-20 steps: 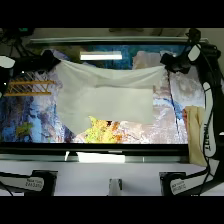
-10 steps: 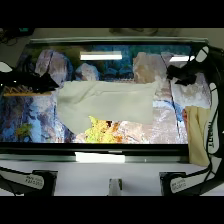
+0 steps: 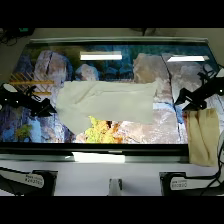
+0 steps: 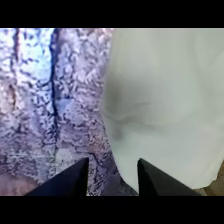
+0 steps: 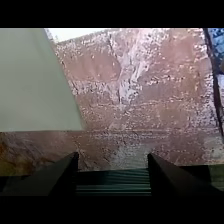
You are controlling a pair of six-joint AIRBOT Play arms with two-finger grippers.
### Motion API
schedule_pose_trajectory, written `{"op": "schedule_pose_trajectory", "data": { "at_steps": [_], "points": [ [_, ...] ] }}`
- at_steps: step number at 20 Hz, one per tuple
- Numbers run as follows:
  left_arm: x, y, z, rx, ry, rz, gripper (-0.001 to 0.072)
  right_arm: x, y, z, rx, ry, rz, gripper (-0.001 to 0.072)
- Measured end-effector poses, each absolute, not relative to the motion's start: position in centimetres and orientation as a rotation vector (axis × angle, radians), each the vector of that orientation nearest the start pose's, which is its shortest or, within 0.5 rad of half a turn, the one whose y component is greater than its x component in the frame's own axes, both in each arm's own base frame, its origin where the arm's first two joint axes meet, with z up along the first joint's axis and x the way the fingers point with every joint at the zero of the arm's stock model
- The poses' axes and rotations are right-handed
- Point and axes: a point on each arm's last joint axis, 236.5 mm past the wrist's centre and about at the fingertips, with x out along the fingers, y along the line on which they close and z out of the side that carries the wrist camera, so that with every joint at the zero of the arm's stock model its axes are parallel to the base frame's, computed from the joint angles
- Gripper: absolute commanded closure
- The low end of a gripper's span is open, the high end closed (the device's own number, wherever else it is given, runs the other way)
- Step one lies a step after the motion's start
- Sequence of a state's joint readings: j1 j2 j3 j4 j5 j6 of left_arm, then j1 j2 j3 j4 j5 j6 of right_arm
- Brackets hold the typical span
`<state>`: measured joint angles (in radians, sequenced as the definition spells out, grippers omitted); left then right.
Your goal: Fold the shirts.
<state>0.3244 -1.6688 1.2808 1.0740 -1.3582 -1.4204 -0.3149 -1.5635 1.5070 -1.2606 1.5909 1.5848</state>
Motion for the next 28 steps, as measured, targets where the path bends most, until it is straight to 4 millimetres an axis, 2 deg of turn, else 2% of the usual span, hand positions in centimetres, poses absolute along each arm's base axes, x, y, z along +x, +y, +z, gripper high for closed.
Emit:
{"op": "schedule_pose_trajectory", "data": {
  "at_steps": [4,9,10,11,12,14,16,23,28],
  "points": [
    [38.7,1.2,-9.1,-0.635,1.538,-0.119,0.0326,37.4,-4.2,1.0,0.540,1.564,0.014,0.0299],
    [40.0,0.4,-9.7,-0.595,1.490,-0.123,0.0336,37.6,-4.0,1.0,0.547,1.553,0.023,0.0287],
    [40.2,0.2,-9.8,-0.590,1.482,-0.124,0.0411,37.6,-4.1,1.0,0.548,1.550,0.022,0.0287],
    [40.4,-0.1,-10.0,-0.586,1.481,-0.127,0.0581,37.7,-4.1,1.0,0.550,1.547,0.023,0.0287],
    [40.5,-0.2,-10.2,-0.576,1.479,-0.126,0.0674,37.8,-4.1,0.9,0.549,1.543,0.021,0.0287],
    [40.7,-0.4,-10.3,-0.570,1.473,-0.129,0.0675,37.8,-3.6,0.4,0.544,1.545,0.032,0.0287],
    [40.7,-0.5,-10.2,-0.566,1.471,-0.131,0.0675,37.2,-2.4,-1.0,0.535,1.572,0.054,0.0287],
    [40.6,-0.8,-9.3,-0.553,1.463,-0.146,0.0675,34.8,3.0,-7.6,0.518,1.640,0.108,0.0288],
    [40.3,-1.0,-9.0,-0.547,1.472,-0.160,0.0675,34.9,6.0,-9.7,0.518,1.628,0.143,0.0288]
  ]
}}
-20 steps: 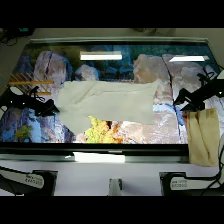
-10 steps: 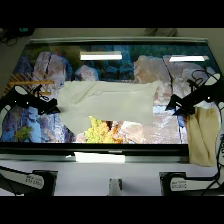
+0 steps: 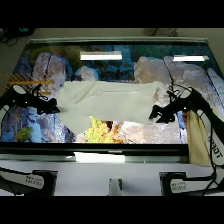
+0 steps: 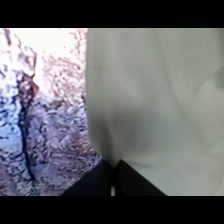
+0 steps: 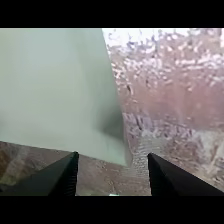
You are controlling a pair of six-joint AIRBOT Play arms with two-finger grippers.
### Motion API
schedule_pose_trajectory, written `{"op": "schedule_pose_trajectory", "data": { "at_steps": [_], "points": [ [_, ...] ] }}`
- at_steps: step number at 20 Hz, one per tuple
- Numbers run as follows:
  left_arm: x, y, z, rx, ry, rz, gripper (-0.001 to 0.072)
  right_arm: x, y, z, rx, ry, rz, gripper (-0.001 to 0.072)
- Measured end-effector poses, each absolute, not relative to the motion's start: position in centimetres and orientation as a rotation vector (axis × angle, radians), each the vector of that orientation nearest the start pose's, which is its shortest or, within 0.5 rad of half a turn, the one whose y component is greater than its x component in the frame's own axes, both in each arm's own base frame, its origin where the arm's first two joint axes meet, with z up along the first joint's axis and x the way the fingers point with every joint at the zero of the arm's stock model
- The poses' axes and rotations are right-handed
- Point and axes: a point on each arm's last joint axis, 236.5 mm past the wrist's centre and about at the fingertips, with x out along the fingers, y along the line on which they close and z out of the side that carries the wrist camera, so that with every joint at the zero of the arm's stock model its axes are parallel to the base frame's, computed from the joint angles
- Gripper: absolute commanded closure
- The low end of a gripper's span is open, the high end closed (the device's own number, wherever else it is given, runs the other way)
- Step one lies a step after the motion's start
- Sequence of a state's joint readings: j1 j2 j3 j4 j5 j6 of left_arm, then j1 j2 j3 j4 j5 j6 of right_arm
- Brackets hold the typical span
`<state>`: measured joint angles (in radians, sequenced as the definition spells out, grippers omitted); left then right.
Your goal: Fold the shirts.
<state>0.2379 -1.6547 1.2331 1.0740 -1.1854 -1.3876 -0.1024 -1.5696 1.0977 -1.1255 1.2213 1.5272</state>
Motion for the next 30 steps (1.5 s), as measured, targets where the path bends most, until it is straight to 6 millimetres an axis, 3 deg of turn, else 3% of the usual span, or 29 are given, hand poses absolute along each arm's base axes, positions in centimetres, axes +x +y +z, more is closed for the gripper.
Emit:
{"op": "schedule_pose_trajectory", "data": {
  "at_steps": [4,6,8,11,14,16,17,18,20,21,22,23,24,25,27,30],
  "points": [
    [39.8,-1.4,-8.5,-0.541,1.489,-0.180,0.0675,35.1,7.7,-10.5,0.544,1.632,0.160,0.0303],
    [39.7,-1.4,-7.9,-0.536,1.485,-0.187,0.0675,35.4,8.5,-10.8,0.574,1.627,0.165,0.0462],
    [40.0,-1.5,-6.8,-0.532,1.467,-0.197,0.0675,35.6,8.6,-11.2,0.577,1.621,0.160,0.0688],
    [40.7,-1.8,-4.1,-0.517,1.429,-0.230,0.0677,36.1,8.9,-10.9,0.579,1.600,0.171,0.0690],
    [42.8,-1.7,2.0,-0.450,1.305,-0.270,0.0677,38.9,8.4,-6.7,0.498,1.479,0.232,0.0690],
    [45.2,-1.7,9.2,-0.381,1.128,-0.296,0.0677,42.8,6.7,-0.5,0.361,1.292,0.244,0.0690],
    [46.4,-2.0,14.3,-0.348,0.999,-0.317,0.0677,44.9,5.4,4.0,0.277,1.163,0.228,0.0690],
    [47.1,-2.6,19.7,-0.318,0.861,-0.342,0.0677,46.7,4.2,9.1,0.201,1.026,0.207,0.0689],
    [46.5,-4.3,32.7,-0.268,0.529,-0.403,0.0677,48.3,1.6,22.3,0.064,0.699,0.133,0.0689],
    [44.6,-5.2,39.4,-0.248,0.350,-0.426,0.0677,47.5,0.5,28.8,0.014,0.551,0.091,0.0689],
    [41.9,-5.9,45.4,-0.231,0.180,-0.439,0.0677,45.4,-0.4,35.4,-0.014,0.403,0.048,0.0690],
    [38.9,-6.4,50.2,-0.221,0.038,-0.441,0.0677,42.5,-1.0,41.3,-0.026,0.260,0.010,0.0689],
    [35.3,-6.7,54.3,-0.213,-0.095,-0.437,0.0677,39.3,-1.4,45.6,-0.030,0.158,-0.018,0.0689],
    [32.1,-7.0,57.0,-0.206,-0.188,-0.433,0.0678,35.7,-1.7,49.2,-0.028,0.066,-0.040,0.0689],
    [26.5,-7.6,59.8,-0.191,-0.305,-0.428,0.0678,29.7,-2.0,53.0,-0.025,-0.033,-0.069,0.0689],
    [22.1,-8.0,60.4,-0.172,-0.349,-0.404,0.0678,24.4,-2.5,54.5,-0.021,-0.071,-0.104,0.0689]
  ]
}}
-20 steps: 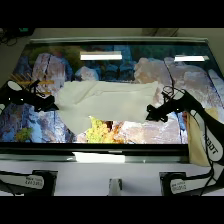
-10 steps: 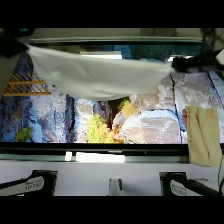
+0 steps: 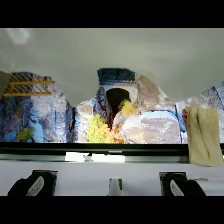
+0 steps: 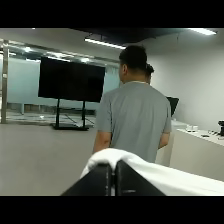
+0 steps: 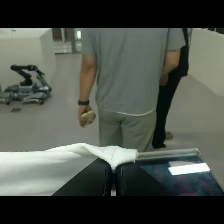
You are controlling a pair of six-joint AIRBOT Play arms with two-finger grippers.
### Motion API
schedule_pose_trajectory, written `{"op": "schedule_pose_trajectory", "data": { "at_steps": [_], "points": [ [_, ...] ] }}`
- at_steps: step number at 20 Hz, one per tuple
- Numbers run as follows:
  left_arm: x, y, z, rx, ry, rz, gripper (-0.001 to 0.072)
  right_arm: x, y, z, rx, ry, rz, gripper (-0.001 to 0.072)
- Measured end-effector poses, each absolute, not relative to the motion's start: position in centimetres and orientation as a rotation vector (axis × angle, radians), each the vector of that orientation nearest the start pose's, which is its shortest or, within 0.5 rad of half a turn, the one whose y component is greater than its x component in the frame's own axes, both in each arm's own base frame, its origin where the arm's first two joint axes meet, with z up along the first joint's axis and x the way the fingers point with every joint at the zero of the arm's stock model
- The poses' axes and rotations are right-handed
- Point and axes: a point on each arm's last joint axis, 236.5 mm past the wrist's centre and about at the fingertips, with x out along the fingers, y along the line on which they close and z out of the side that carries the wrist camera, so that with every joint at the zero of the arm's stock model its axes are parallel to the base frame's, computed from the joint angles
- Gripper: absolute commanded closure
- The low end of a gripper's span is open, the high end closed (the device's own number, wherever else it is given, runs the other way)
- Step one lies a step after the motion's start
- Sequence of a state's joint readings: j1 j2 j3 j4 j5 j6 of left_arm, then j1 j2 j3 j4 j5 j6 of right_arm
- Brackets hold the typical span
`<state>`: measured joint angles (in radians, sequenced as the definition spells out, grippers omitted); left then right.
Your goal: Fold the shirts.
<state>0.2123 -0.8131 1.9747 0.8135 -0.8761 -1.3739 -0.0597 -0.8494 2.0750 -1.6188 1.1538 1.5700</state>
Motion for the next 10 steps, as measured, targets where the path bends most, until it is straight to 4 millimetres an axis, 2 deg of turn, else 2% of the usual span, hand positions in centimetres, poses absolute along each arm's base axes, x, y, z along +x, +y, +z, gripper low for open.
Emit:
{"op": "schedule_pose_trajectory", "data": {
  "at_steps": [2,5,7,8,10],
  "points": [
    [21.7,-7.8,59.5,-0.172,-0.316,-0.380,0.0678,23.2,-2.7,53.6,-0.016,-0.031,-0.115,0.0689],
    [22.3,-7.7,57.7,-0.171,-0.240,-0.367,0.0678,22.9,-3.0,52.0,-0.012,0.034,-0.129,0.0689],
    [23.4,-7.6,56.1,-0.168,-0.170,-0.362,0.0678,24.0,-3.2,50.2,-0.009,0.107,-0.133,0.0689],
    [24.6,-7.5,54.7,-0.167,-0.111,-0.360,0.0678,24.9,-3.3,48.9,-0.007,0.155,-0.133,0.0689],
    [27.8,-6.9,50.7,-0.167,0.046,-0.349,0.0677,27.6,-3.4,44.9,-0.002,0.306,-0.132,0.0690]
  ]
}}
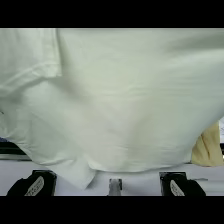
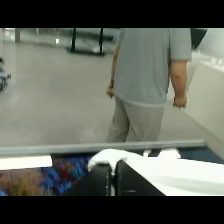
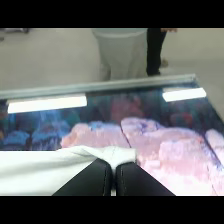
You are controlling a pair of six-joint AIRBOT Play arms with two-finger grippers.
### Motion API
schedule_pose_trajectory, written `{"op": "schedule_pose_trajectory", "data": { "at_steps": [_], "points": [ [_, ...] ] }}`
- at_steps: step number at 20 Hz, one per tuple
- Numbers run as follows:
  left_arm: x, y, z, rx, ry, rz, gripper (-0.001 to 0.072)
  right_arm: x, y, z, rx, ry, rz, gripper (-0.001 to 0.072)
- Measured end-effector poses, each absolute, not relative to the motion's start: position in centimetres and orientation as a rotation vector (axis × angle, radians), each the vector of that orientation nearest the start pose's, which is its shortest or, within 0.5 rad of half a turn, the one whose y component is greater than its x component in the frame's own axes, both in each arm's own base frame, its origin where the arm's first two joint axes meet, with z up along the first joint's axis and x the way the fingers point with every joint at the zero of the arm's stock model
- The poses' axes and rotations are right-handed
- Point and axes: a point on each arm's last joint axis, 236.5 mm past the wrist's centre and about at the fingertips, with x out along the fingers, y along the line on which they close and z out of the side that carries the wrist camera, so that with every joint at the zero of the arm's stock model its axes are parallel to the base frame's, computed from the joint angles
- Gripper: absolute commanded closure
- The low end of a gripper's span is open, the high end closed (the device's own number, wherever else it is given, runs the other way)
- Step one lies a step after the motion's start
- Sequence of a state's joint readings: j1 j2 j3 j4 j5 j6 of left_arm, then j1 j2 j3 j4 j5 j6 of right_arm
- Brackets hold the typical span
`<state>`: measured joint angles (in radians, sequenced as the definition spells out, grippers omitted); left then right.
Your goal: Fold the shirts.
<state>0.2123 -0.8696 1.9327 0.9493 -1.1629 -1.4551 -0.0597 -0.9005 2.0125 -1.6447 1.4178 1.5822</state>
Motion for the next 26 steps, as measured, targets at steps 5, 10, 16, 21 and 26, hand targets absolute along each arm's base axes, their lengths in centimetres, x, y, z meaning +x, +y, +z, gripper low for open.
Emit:
{"op": "schedule_pose_trajectory", "data": {
  "at_steps": [5,10,16,21,26],
  "points": [
    [37.6,-6.0,33.9,-0.228,0.554,-0.368,0.0677,35.7,-3.2,27.3,0.014,0.812,-0.105,0.0689],
    [44.2,-8.7,14.5,-0.309,0.941,-0.419,0.0677,43.2,-3.3,11.6,0.047,1.011,-0.101,0.0689],
    [54.3,-9.8,8.2,-0.514,0.799,-0.335,0.0677,53.0,-3.3,7.2,0.285,0.751,-0.167,0.0690],
    [59.0,-10.2,4.9,-0.571,0.730,-0.271,0.0676,56.8,-3.3,4.2,0.364,0.660,-0.174,0.0689],
    [57.6,-12.5,0.4,-0.572,0.875,-0.324,0.0677,55.2,-3.5,0.1,0.377,0.800,-0.207,0.0689]
  ]
}}
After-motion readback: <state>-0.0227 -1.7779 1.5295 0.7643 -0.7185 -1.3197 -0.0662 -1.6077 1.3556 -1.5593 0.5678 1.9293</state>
